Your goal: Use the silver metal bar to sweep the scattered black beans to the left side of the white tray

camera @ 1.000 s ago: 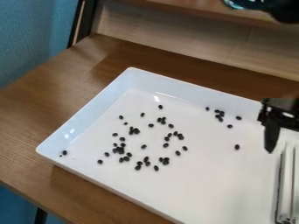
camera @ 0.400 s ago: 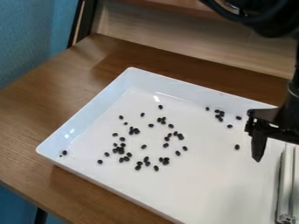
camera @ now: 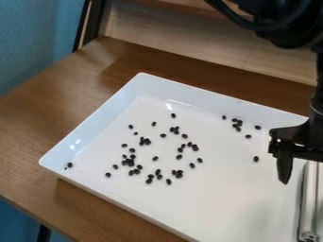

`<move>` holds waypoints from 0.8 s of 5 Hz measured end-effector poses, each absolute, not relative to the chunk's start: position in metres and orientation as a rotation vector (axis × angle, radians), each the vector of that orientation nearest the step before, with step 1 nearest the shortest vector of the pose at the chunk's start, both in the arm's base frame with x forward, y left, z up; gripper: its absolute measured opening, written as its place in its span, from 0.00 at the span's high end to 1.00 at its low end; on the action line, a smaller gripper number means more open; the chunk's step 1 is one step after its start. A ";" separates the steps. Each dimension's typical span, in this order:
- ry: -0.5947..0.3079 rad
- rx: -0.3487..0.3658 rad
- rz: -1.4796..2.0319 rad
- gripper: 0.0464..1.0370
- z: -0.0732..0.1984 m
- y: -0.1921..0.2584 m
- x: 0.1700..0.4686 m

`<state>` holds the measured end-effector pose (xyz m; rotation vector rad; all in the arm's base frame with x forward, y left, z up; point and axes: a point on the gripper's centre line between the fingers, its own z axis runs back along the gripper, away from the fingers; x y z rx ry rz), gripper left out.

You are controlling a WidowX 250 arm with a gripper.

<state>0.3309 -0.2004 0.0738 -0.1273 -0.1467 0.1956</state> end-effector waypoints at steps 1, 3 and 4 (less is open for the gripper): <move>-0.136 -0.107 0.194 0.04 0.060 -0.207 0.328; -0.142 -0.089 0.206 0.09 0.047 -0.217 0.331; -0.137 -0.088 0.216 0.38 0.043 -0.217 0.331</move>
